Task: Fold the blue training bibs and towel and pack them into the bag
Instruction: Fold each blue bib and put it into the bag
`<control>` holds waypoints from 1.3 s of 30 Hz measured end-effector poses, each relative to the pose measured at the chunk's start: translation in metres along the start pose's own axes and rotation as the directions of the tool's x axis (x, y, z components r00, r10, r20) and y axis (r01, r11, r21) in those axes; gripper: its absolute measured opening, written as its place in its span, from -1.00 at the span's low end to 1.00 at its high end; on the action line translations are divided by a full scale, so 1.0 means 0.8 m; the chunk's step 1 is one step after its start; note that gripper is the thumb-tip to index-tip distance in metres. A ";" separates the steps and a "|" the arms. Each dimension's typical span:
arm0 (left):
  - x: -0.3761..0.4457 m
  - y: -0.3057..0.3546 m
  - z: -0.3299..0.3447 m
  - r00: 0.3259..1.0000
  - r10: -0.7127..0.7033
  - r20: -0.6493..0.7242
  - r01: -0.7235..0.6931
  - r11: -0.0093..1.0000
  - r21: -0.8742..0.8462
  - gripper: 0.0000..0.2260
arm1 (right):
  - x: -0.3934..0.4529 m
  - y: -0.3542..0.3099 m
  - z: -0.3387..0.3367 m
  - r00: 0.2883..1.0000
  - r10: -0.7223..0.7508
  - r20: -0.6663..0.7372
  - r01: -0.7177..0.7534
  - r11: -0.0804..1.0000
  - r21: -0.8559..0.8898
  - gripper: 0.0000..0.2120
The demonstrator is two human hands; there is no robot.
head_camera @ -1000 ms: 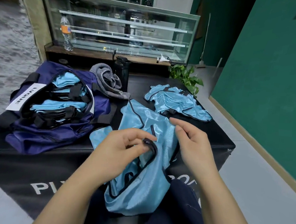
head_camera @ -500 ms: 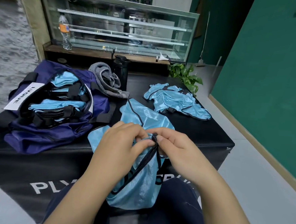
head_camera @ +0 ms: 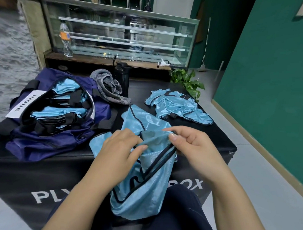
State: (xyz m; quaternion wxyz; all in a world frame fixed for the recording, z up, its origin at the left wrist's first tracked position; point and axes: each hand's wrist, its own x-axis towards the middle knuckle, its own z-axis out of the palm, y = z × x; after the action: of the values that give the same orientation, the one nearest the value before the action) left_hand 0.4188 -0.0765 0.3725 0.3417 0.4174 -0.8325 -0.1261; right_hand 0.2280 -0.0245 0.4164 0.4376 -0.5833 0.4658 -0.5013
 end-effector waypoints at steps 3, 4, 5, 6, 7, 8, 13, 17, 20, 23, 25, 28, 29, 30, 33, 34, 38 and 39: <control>-0.002 0.003 -0.003 0.996 0.014 -0.084 -0.027 0.988 -0.153 -0.77 | -0.004 -0.006 -0.002 1.000 -0.010 -0.002 0.010 1.000 0.024 -0.80; -0.002 0.005 -0.006 0.996 0.036 -0.083 -0.051 0.980 -0.193 -0.78 | -0.007 -0.009 -0.002 1.000 -0.017 -0.002 0.017 0.999 0.031 -0.80; -0.001 0.009 -0.009 0.996 0.059 -0.067 -0.072 0.972 -0.225 -0.78 | -0.009 -0.012 -0.003 1.000 -0.026 0.000 0.026 0.999 0.040 -0.80; 0.000 0.014 -0.012 0.997 0.069 -0.042 -0.078 0.964 -0.254 -0.78 | -0.012 -0.016 -0.003 0.999 -0.036 0.007 0.036 0.998 0.046 -0.80; 0.001 0.017 -0.014 0.997 0.069 -0.019 -0.072 0.956 -0.286 -0.77 | -0.015 -0.020 -0.003 0.999 -0.045 0.016 0.044 0.998 0.051 -0.80; 0.003 0.019 -0.017 0.998 0.062 -0.007 -0.061 0.949 -0.310 -0.77 | -0.019 -0.024 -0.003 0.998 -0.053 0.025 0.052 0.997 0.056 -0.81; 0.010 0.037 -0.044 0.996 0.079 -0.038 -0.087 0.938 -0.335 -0.79 | -0.033 -0.050 -0.010 0.996 -0.094 0.009 0.093 0.993 0.069 -0.82; 0.019 0.071 -0.097 0.992 0.118 -0.051 -0.128 0.940 -0.317 -0.86 | -0.040 -0.085 -0.018 0.987 -0.157 -0.044 0.158 0.987 0.024 -0.83; 0.029 0.114 -0.150 0.984 0.147 -0.103 -0.169 0.953 -0.253 -0.93 | -0.039 -0.127 -0.021 0.974 -0.215 -0.077 0.209 0.975 -0.074 -0.85; 0.043 0.160 -0.205 0.975 0.172 -0.138 -0.186 0.978 -0.098 -0.86 | -0.036 -0.181 -0.022 0.957 -0.285 -0.058 0.264 0.934 -0.239 -0.89; 0.050 0.191 -0.239 0.973 0.199 -0.118 -0.195 0.980 0.041 -0.86 | -0.034 -0.217 -0.024 0.952 -0.306 -0.022 0.269 0.868 -0.418 -0.88; 0.061 0.226 -0.275 0.969 0.235 -0.079 -0.204 0.938 0.280 -0.89 | -0.024 -0.264 -0.019 0.922 -0.387 -0.007 0.268 0.652 -0.709 -0.80; 0.066 0.234 -0.284 0.967 0.242 -0.084 -0.199 0.917 0.345 -0.87 | -0.016 -0.277 -0.015 0.894 -0.447 -0.021 0.269 0.575 -0.773 -0.79; 0.071 0.242 -0.293 0.963 0.249 -0.101 -0.191 0.900 0.392 -0.86 | -0.008 -0.289 -0.009 0.855 -0.516 -0.045 0.264 0.510 -0.819 -0.80; 0.083 0.259 -0.317 0.940 0.269 -0.210 -0.152 0.881 0.449 -0.83 | 0.015 -0.321 0.006 0.679 -0.732 -0.061 0.227 0.289 -0.930 -0.81; 0.087 0.262 -0.323 0.927 0.283 -0.246 -0.150 0.880 0.450 -0.83 | 0.021 -0.331 0.008 0.640 -0.767 -0.037 0.197 0.211 -0.957 -0.82; 0.092 0.268 -0.345 0.917 0.267 -0.297 -0.142 0.913 0.383 -0.84 | 0.027 -0.367 0.017 0.686 -0.726 -0.046 0.221 0.269 -0.937 -0.85; 0.092 0.268 -0.349 0.926 0.244 -0.289 -0.129 0.921 0.367 -0.84 | 0.026 -0.374 0.021 0.715 -0.698 -0.038 0.237 0.293 -0.926 -0.87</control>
State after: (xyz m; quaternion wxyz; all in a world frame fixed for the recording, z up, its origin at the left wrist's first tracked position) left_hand 0.4460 0.0197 0.7176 0.4089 0.4030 -0.8092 0.1249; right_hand 0.2771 0.0107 0.7104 -0.2173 -0.7021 0.5381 -0.4126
